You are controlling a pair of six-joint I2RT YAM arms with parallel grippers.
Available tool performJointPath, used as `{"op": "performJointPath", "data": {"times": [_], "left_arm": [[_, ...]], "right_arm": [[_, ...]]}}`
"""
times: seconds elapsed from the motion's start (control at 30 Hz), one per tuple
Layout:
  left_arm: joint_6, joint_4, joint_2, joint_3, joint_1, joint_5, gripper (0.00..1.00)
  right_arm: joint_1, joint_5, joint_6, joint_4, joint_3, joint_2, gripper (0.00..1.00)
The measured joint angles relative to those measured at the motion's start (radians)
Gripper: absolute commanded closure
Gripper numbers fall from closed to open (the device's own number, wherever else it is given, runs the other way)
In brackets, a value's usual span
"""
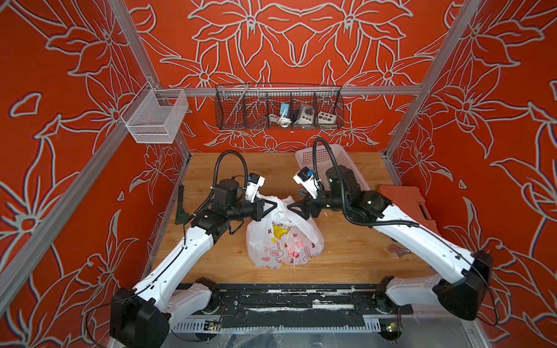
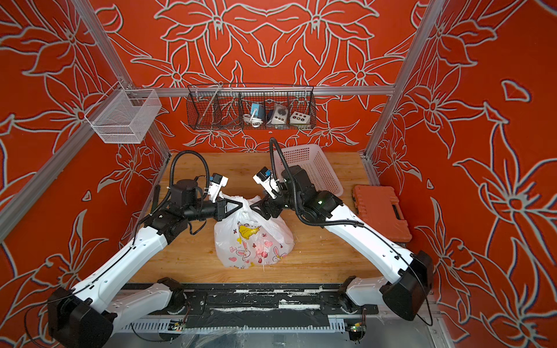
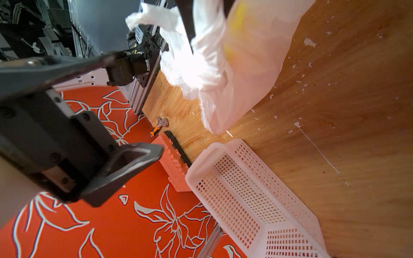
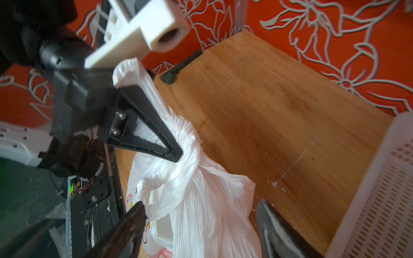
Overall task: Place the oranges into plastic bags & tie knots
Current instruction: Tie the plastic bag at the center of the board.
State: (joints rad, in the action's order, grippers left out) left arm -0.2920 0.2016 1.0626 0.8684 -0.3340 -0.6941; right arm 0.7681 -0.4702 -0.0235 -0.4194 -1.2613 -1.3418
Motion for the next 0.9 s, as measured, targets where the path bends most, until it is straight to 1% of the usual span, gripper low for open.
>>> {"op": "performJointPath", "data": {"times": [0.1,0.17,0.23,0.33,0.47,0.57,0.73,0.9], "left_arm": [[0.03,-0.001,0.001,0.008,0.0,-0.017,1.0],[0.045,-0.002,0.001,0.01,-0.001,-0.026,1.0],[0.059,-0.002,0.002,0.01,-0.001,-0.032,1.0],[0.073,-0.002,0.003,0.011,-0.001,-0.038,1.0],[0.09,-0.002,0.005,0.011,-0.001,-0.04,1.0],[0.098,-0.002,0.005,0.015,-0.001,-0.041,1.0],[0.112,-0.002,0.008,0.016,-0.002,-0.041,1.0],[0.118,-0.002,0.008,0.017,-0.002,-0.041,1.0]], "right_arm": [[-0.002,-0.074,-0.096,-0.026,-0.02,-0.076,0.19],[-0.003,-0.11,-0.136,-0.042,-0.051,-0.119,0.19],[-0.003,-0.143,-0.163,-0.053,-0.085,-0.151,0.16],[-0.003,-0.166,-0.189,-0.055,-0.117,-0.175,0.15],[-0.006,-0.134,-0.219,-0.083,-0.135,-0.177,0.15],[-0.022,-0.134,-0.229,-0.105,-0.135,-0.17,0.14],[-0.038,-0.164,-0.249,-0.169,-0.139,-0.128,0.13],[-0.039,-0.195,-0.271,-0.237,-0.195,-0.11,0.1]]}}
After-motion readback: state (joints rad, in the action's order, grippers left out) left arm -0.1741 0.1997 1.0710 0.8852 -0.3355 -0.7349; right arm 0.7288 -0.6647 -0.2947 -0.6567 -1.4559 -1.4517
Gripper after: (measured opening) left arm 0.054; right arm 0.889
